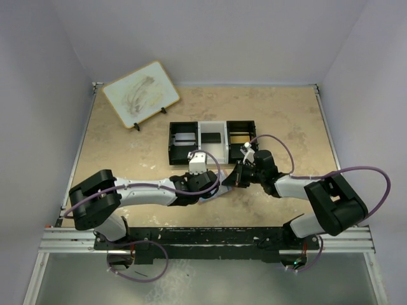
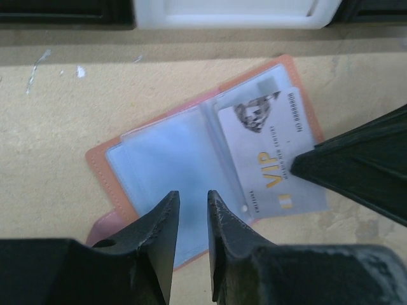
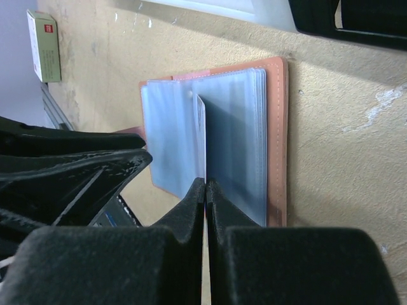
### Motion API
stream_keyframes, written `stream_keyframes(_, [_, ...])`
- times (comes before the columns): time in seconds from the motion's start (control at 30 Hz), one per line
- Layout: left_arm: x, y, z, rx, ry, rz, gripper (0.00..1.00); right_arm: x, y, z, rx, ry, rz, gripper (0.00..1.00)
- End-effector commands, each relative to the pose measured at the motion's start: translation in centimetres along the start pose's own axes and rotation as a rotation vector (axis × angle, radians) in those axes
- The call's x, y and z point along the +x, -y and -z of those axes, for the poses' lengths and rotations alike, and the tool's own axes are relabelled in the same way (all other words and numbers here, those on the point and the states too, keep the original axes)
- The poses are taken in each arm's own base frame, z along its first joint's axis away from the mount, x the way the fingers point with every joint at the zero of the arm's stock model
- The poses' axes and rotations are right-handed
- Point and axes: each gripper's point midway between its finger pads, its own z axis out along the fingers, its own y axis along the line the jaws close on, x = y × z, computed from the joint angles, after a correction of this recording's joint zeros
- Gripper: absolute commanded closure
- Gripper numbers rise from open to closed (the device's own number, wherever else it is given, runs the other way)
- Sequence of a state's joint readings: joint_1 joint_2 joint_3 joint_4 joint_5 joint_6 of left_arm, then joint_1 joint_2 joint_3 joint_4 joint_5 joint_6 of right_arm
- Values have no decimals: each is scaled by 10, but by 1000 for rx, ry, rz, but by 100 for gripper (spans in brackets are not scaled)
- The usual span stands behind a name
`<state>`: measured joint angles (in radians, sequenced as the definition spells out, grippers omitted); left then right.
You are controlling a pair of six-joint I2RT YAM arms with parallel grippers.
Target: Take the credit cards out of the card holder
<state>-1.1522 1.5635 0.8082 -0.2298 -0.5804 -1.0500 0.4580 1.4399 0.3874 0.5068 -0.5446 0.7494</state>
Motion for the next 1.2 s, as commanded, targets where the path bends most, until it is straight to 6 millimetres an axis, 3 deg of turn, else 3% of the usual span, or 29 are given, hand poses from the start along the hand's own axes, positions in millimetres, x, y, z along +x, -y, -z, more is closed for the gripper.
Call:
stream_keyframes(0.0, [-42,45,10,116,89,37,77,-3,-3,0,-17,17,16,100])
stream_keyframes(0.07, [-44,53,4,125,90,37,77,-6,-6,0,-22,24,14,100])
stream_keyframes(0.17, [-31,54,-12,118,49,31,78,-8,-8,1,-27,31,15,100])
stream_keyframes(0.37, [8,30,-31,72,-20,41,87,0,-9,0,-58,5,14,99])
stream_keyframes(0.53, [24,14,-33,53,-45,39,93,-1,-14,-5,-95,-18,29,89])
stream_keyframes(0.9, [22,6,-29,49,-29,41,94,-13,-3,-7,23,-56,98,84])
stream_keyframes(1.03, [16,8,-24,62,-16,40,94,-19,-5,-8,25,-72,157,100])
stream_keyframes(1.17, [-1,8,-13,74,18,47,92,-28,-19,1,-9,-26,207,100])
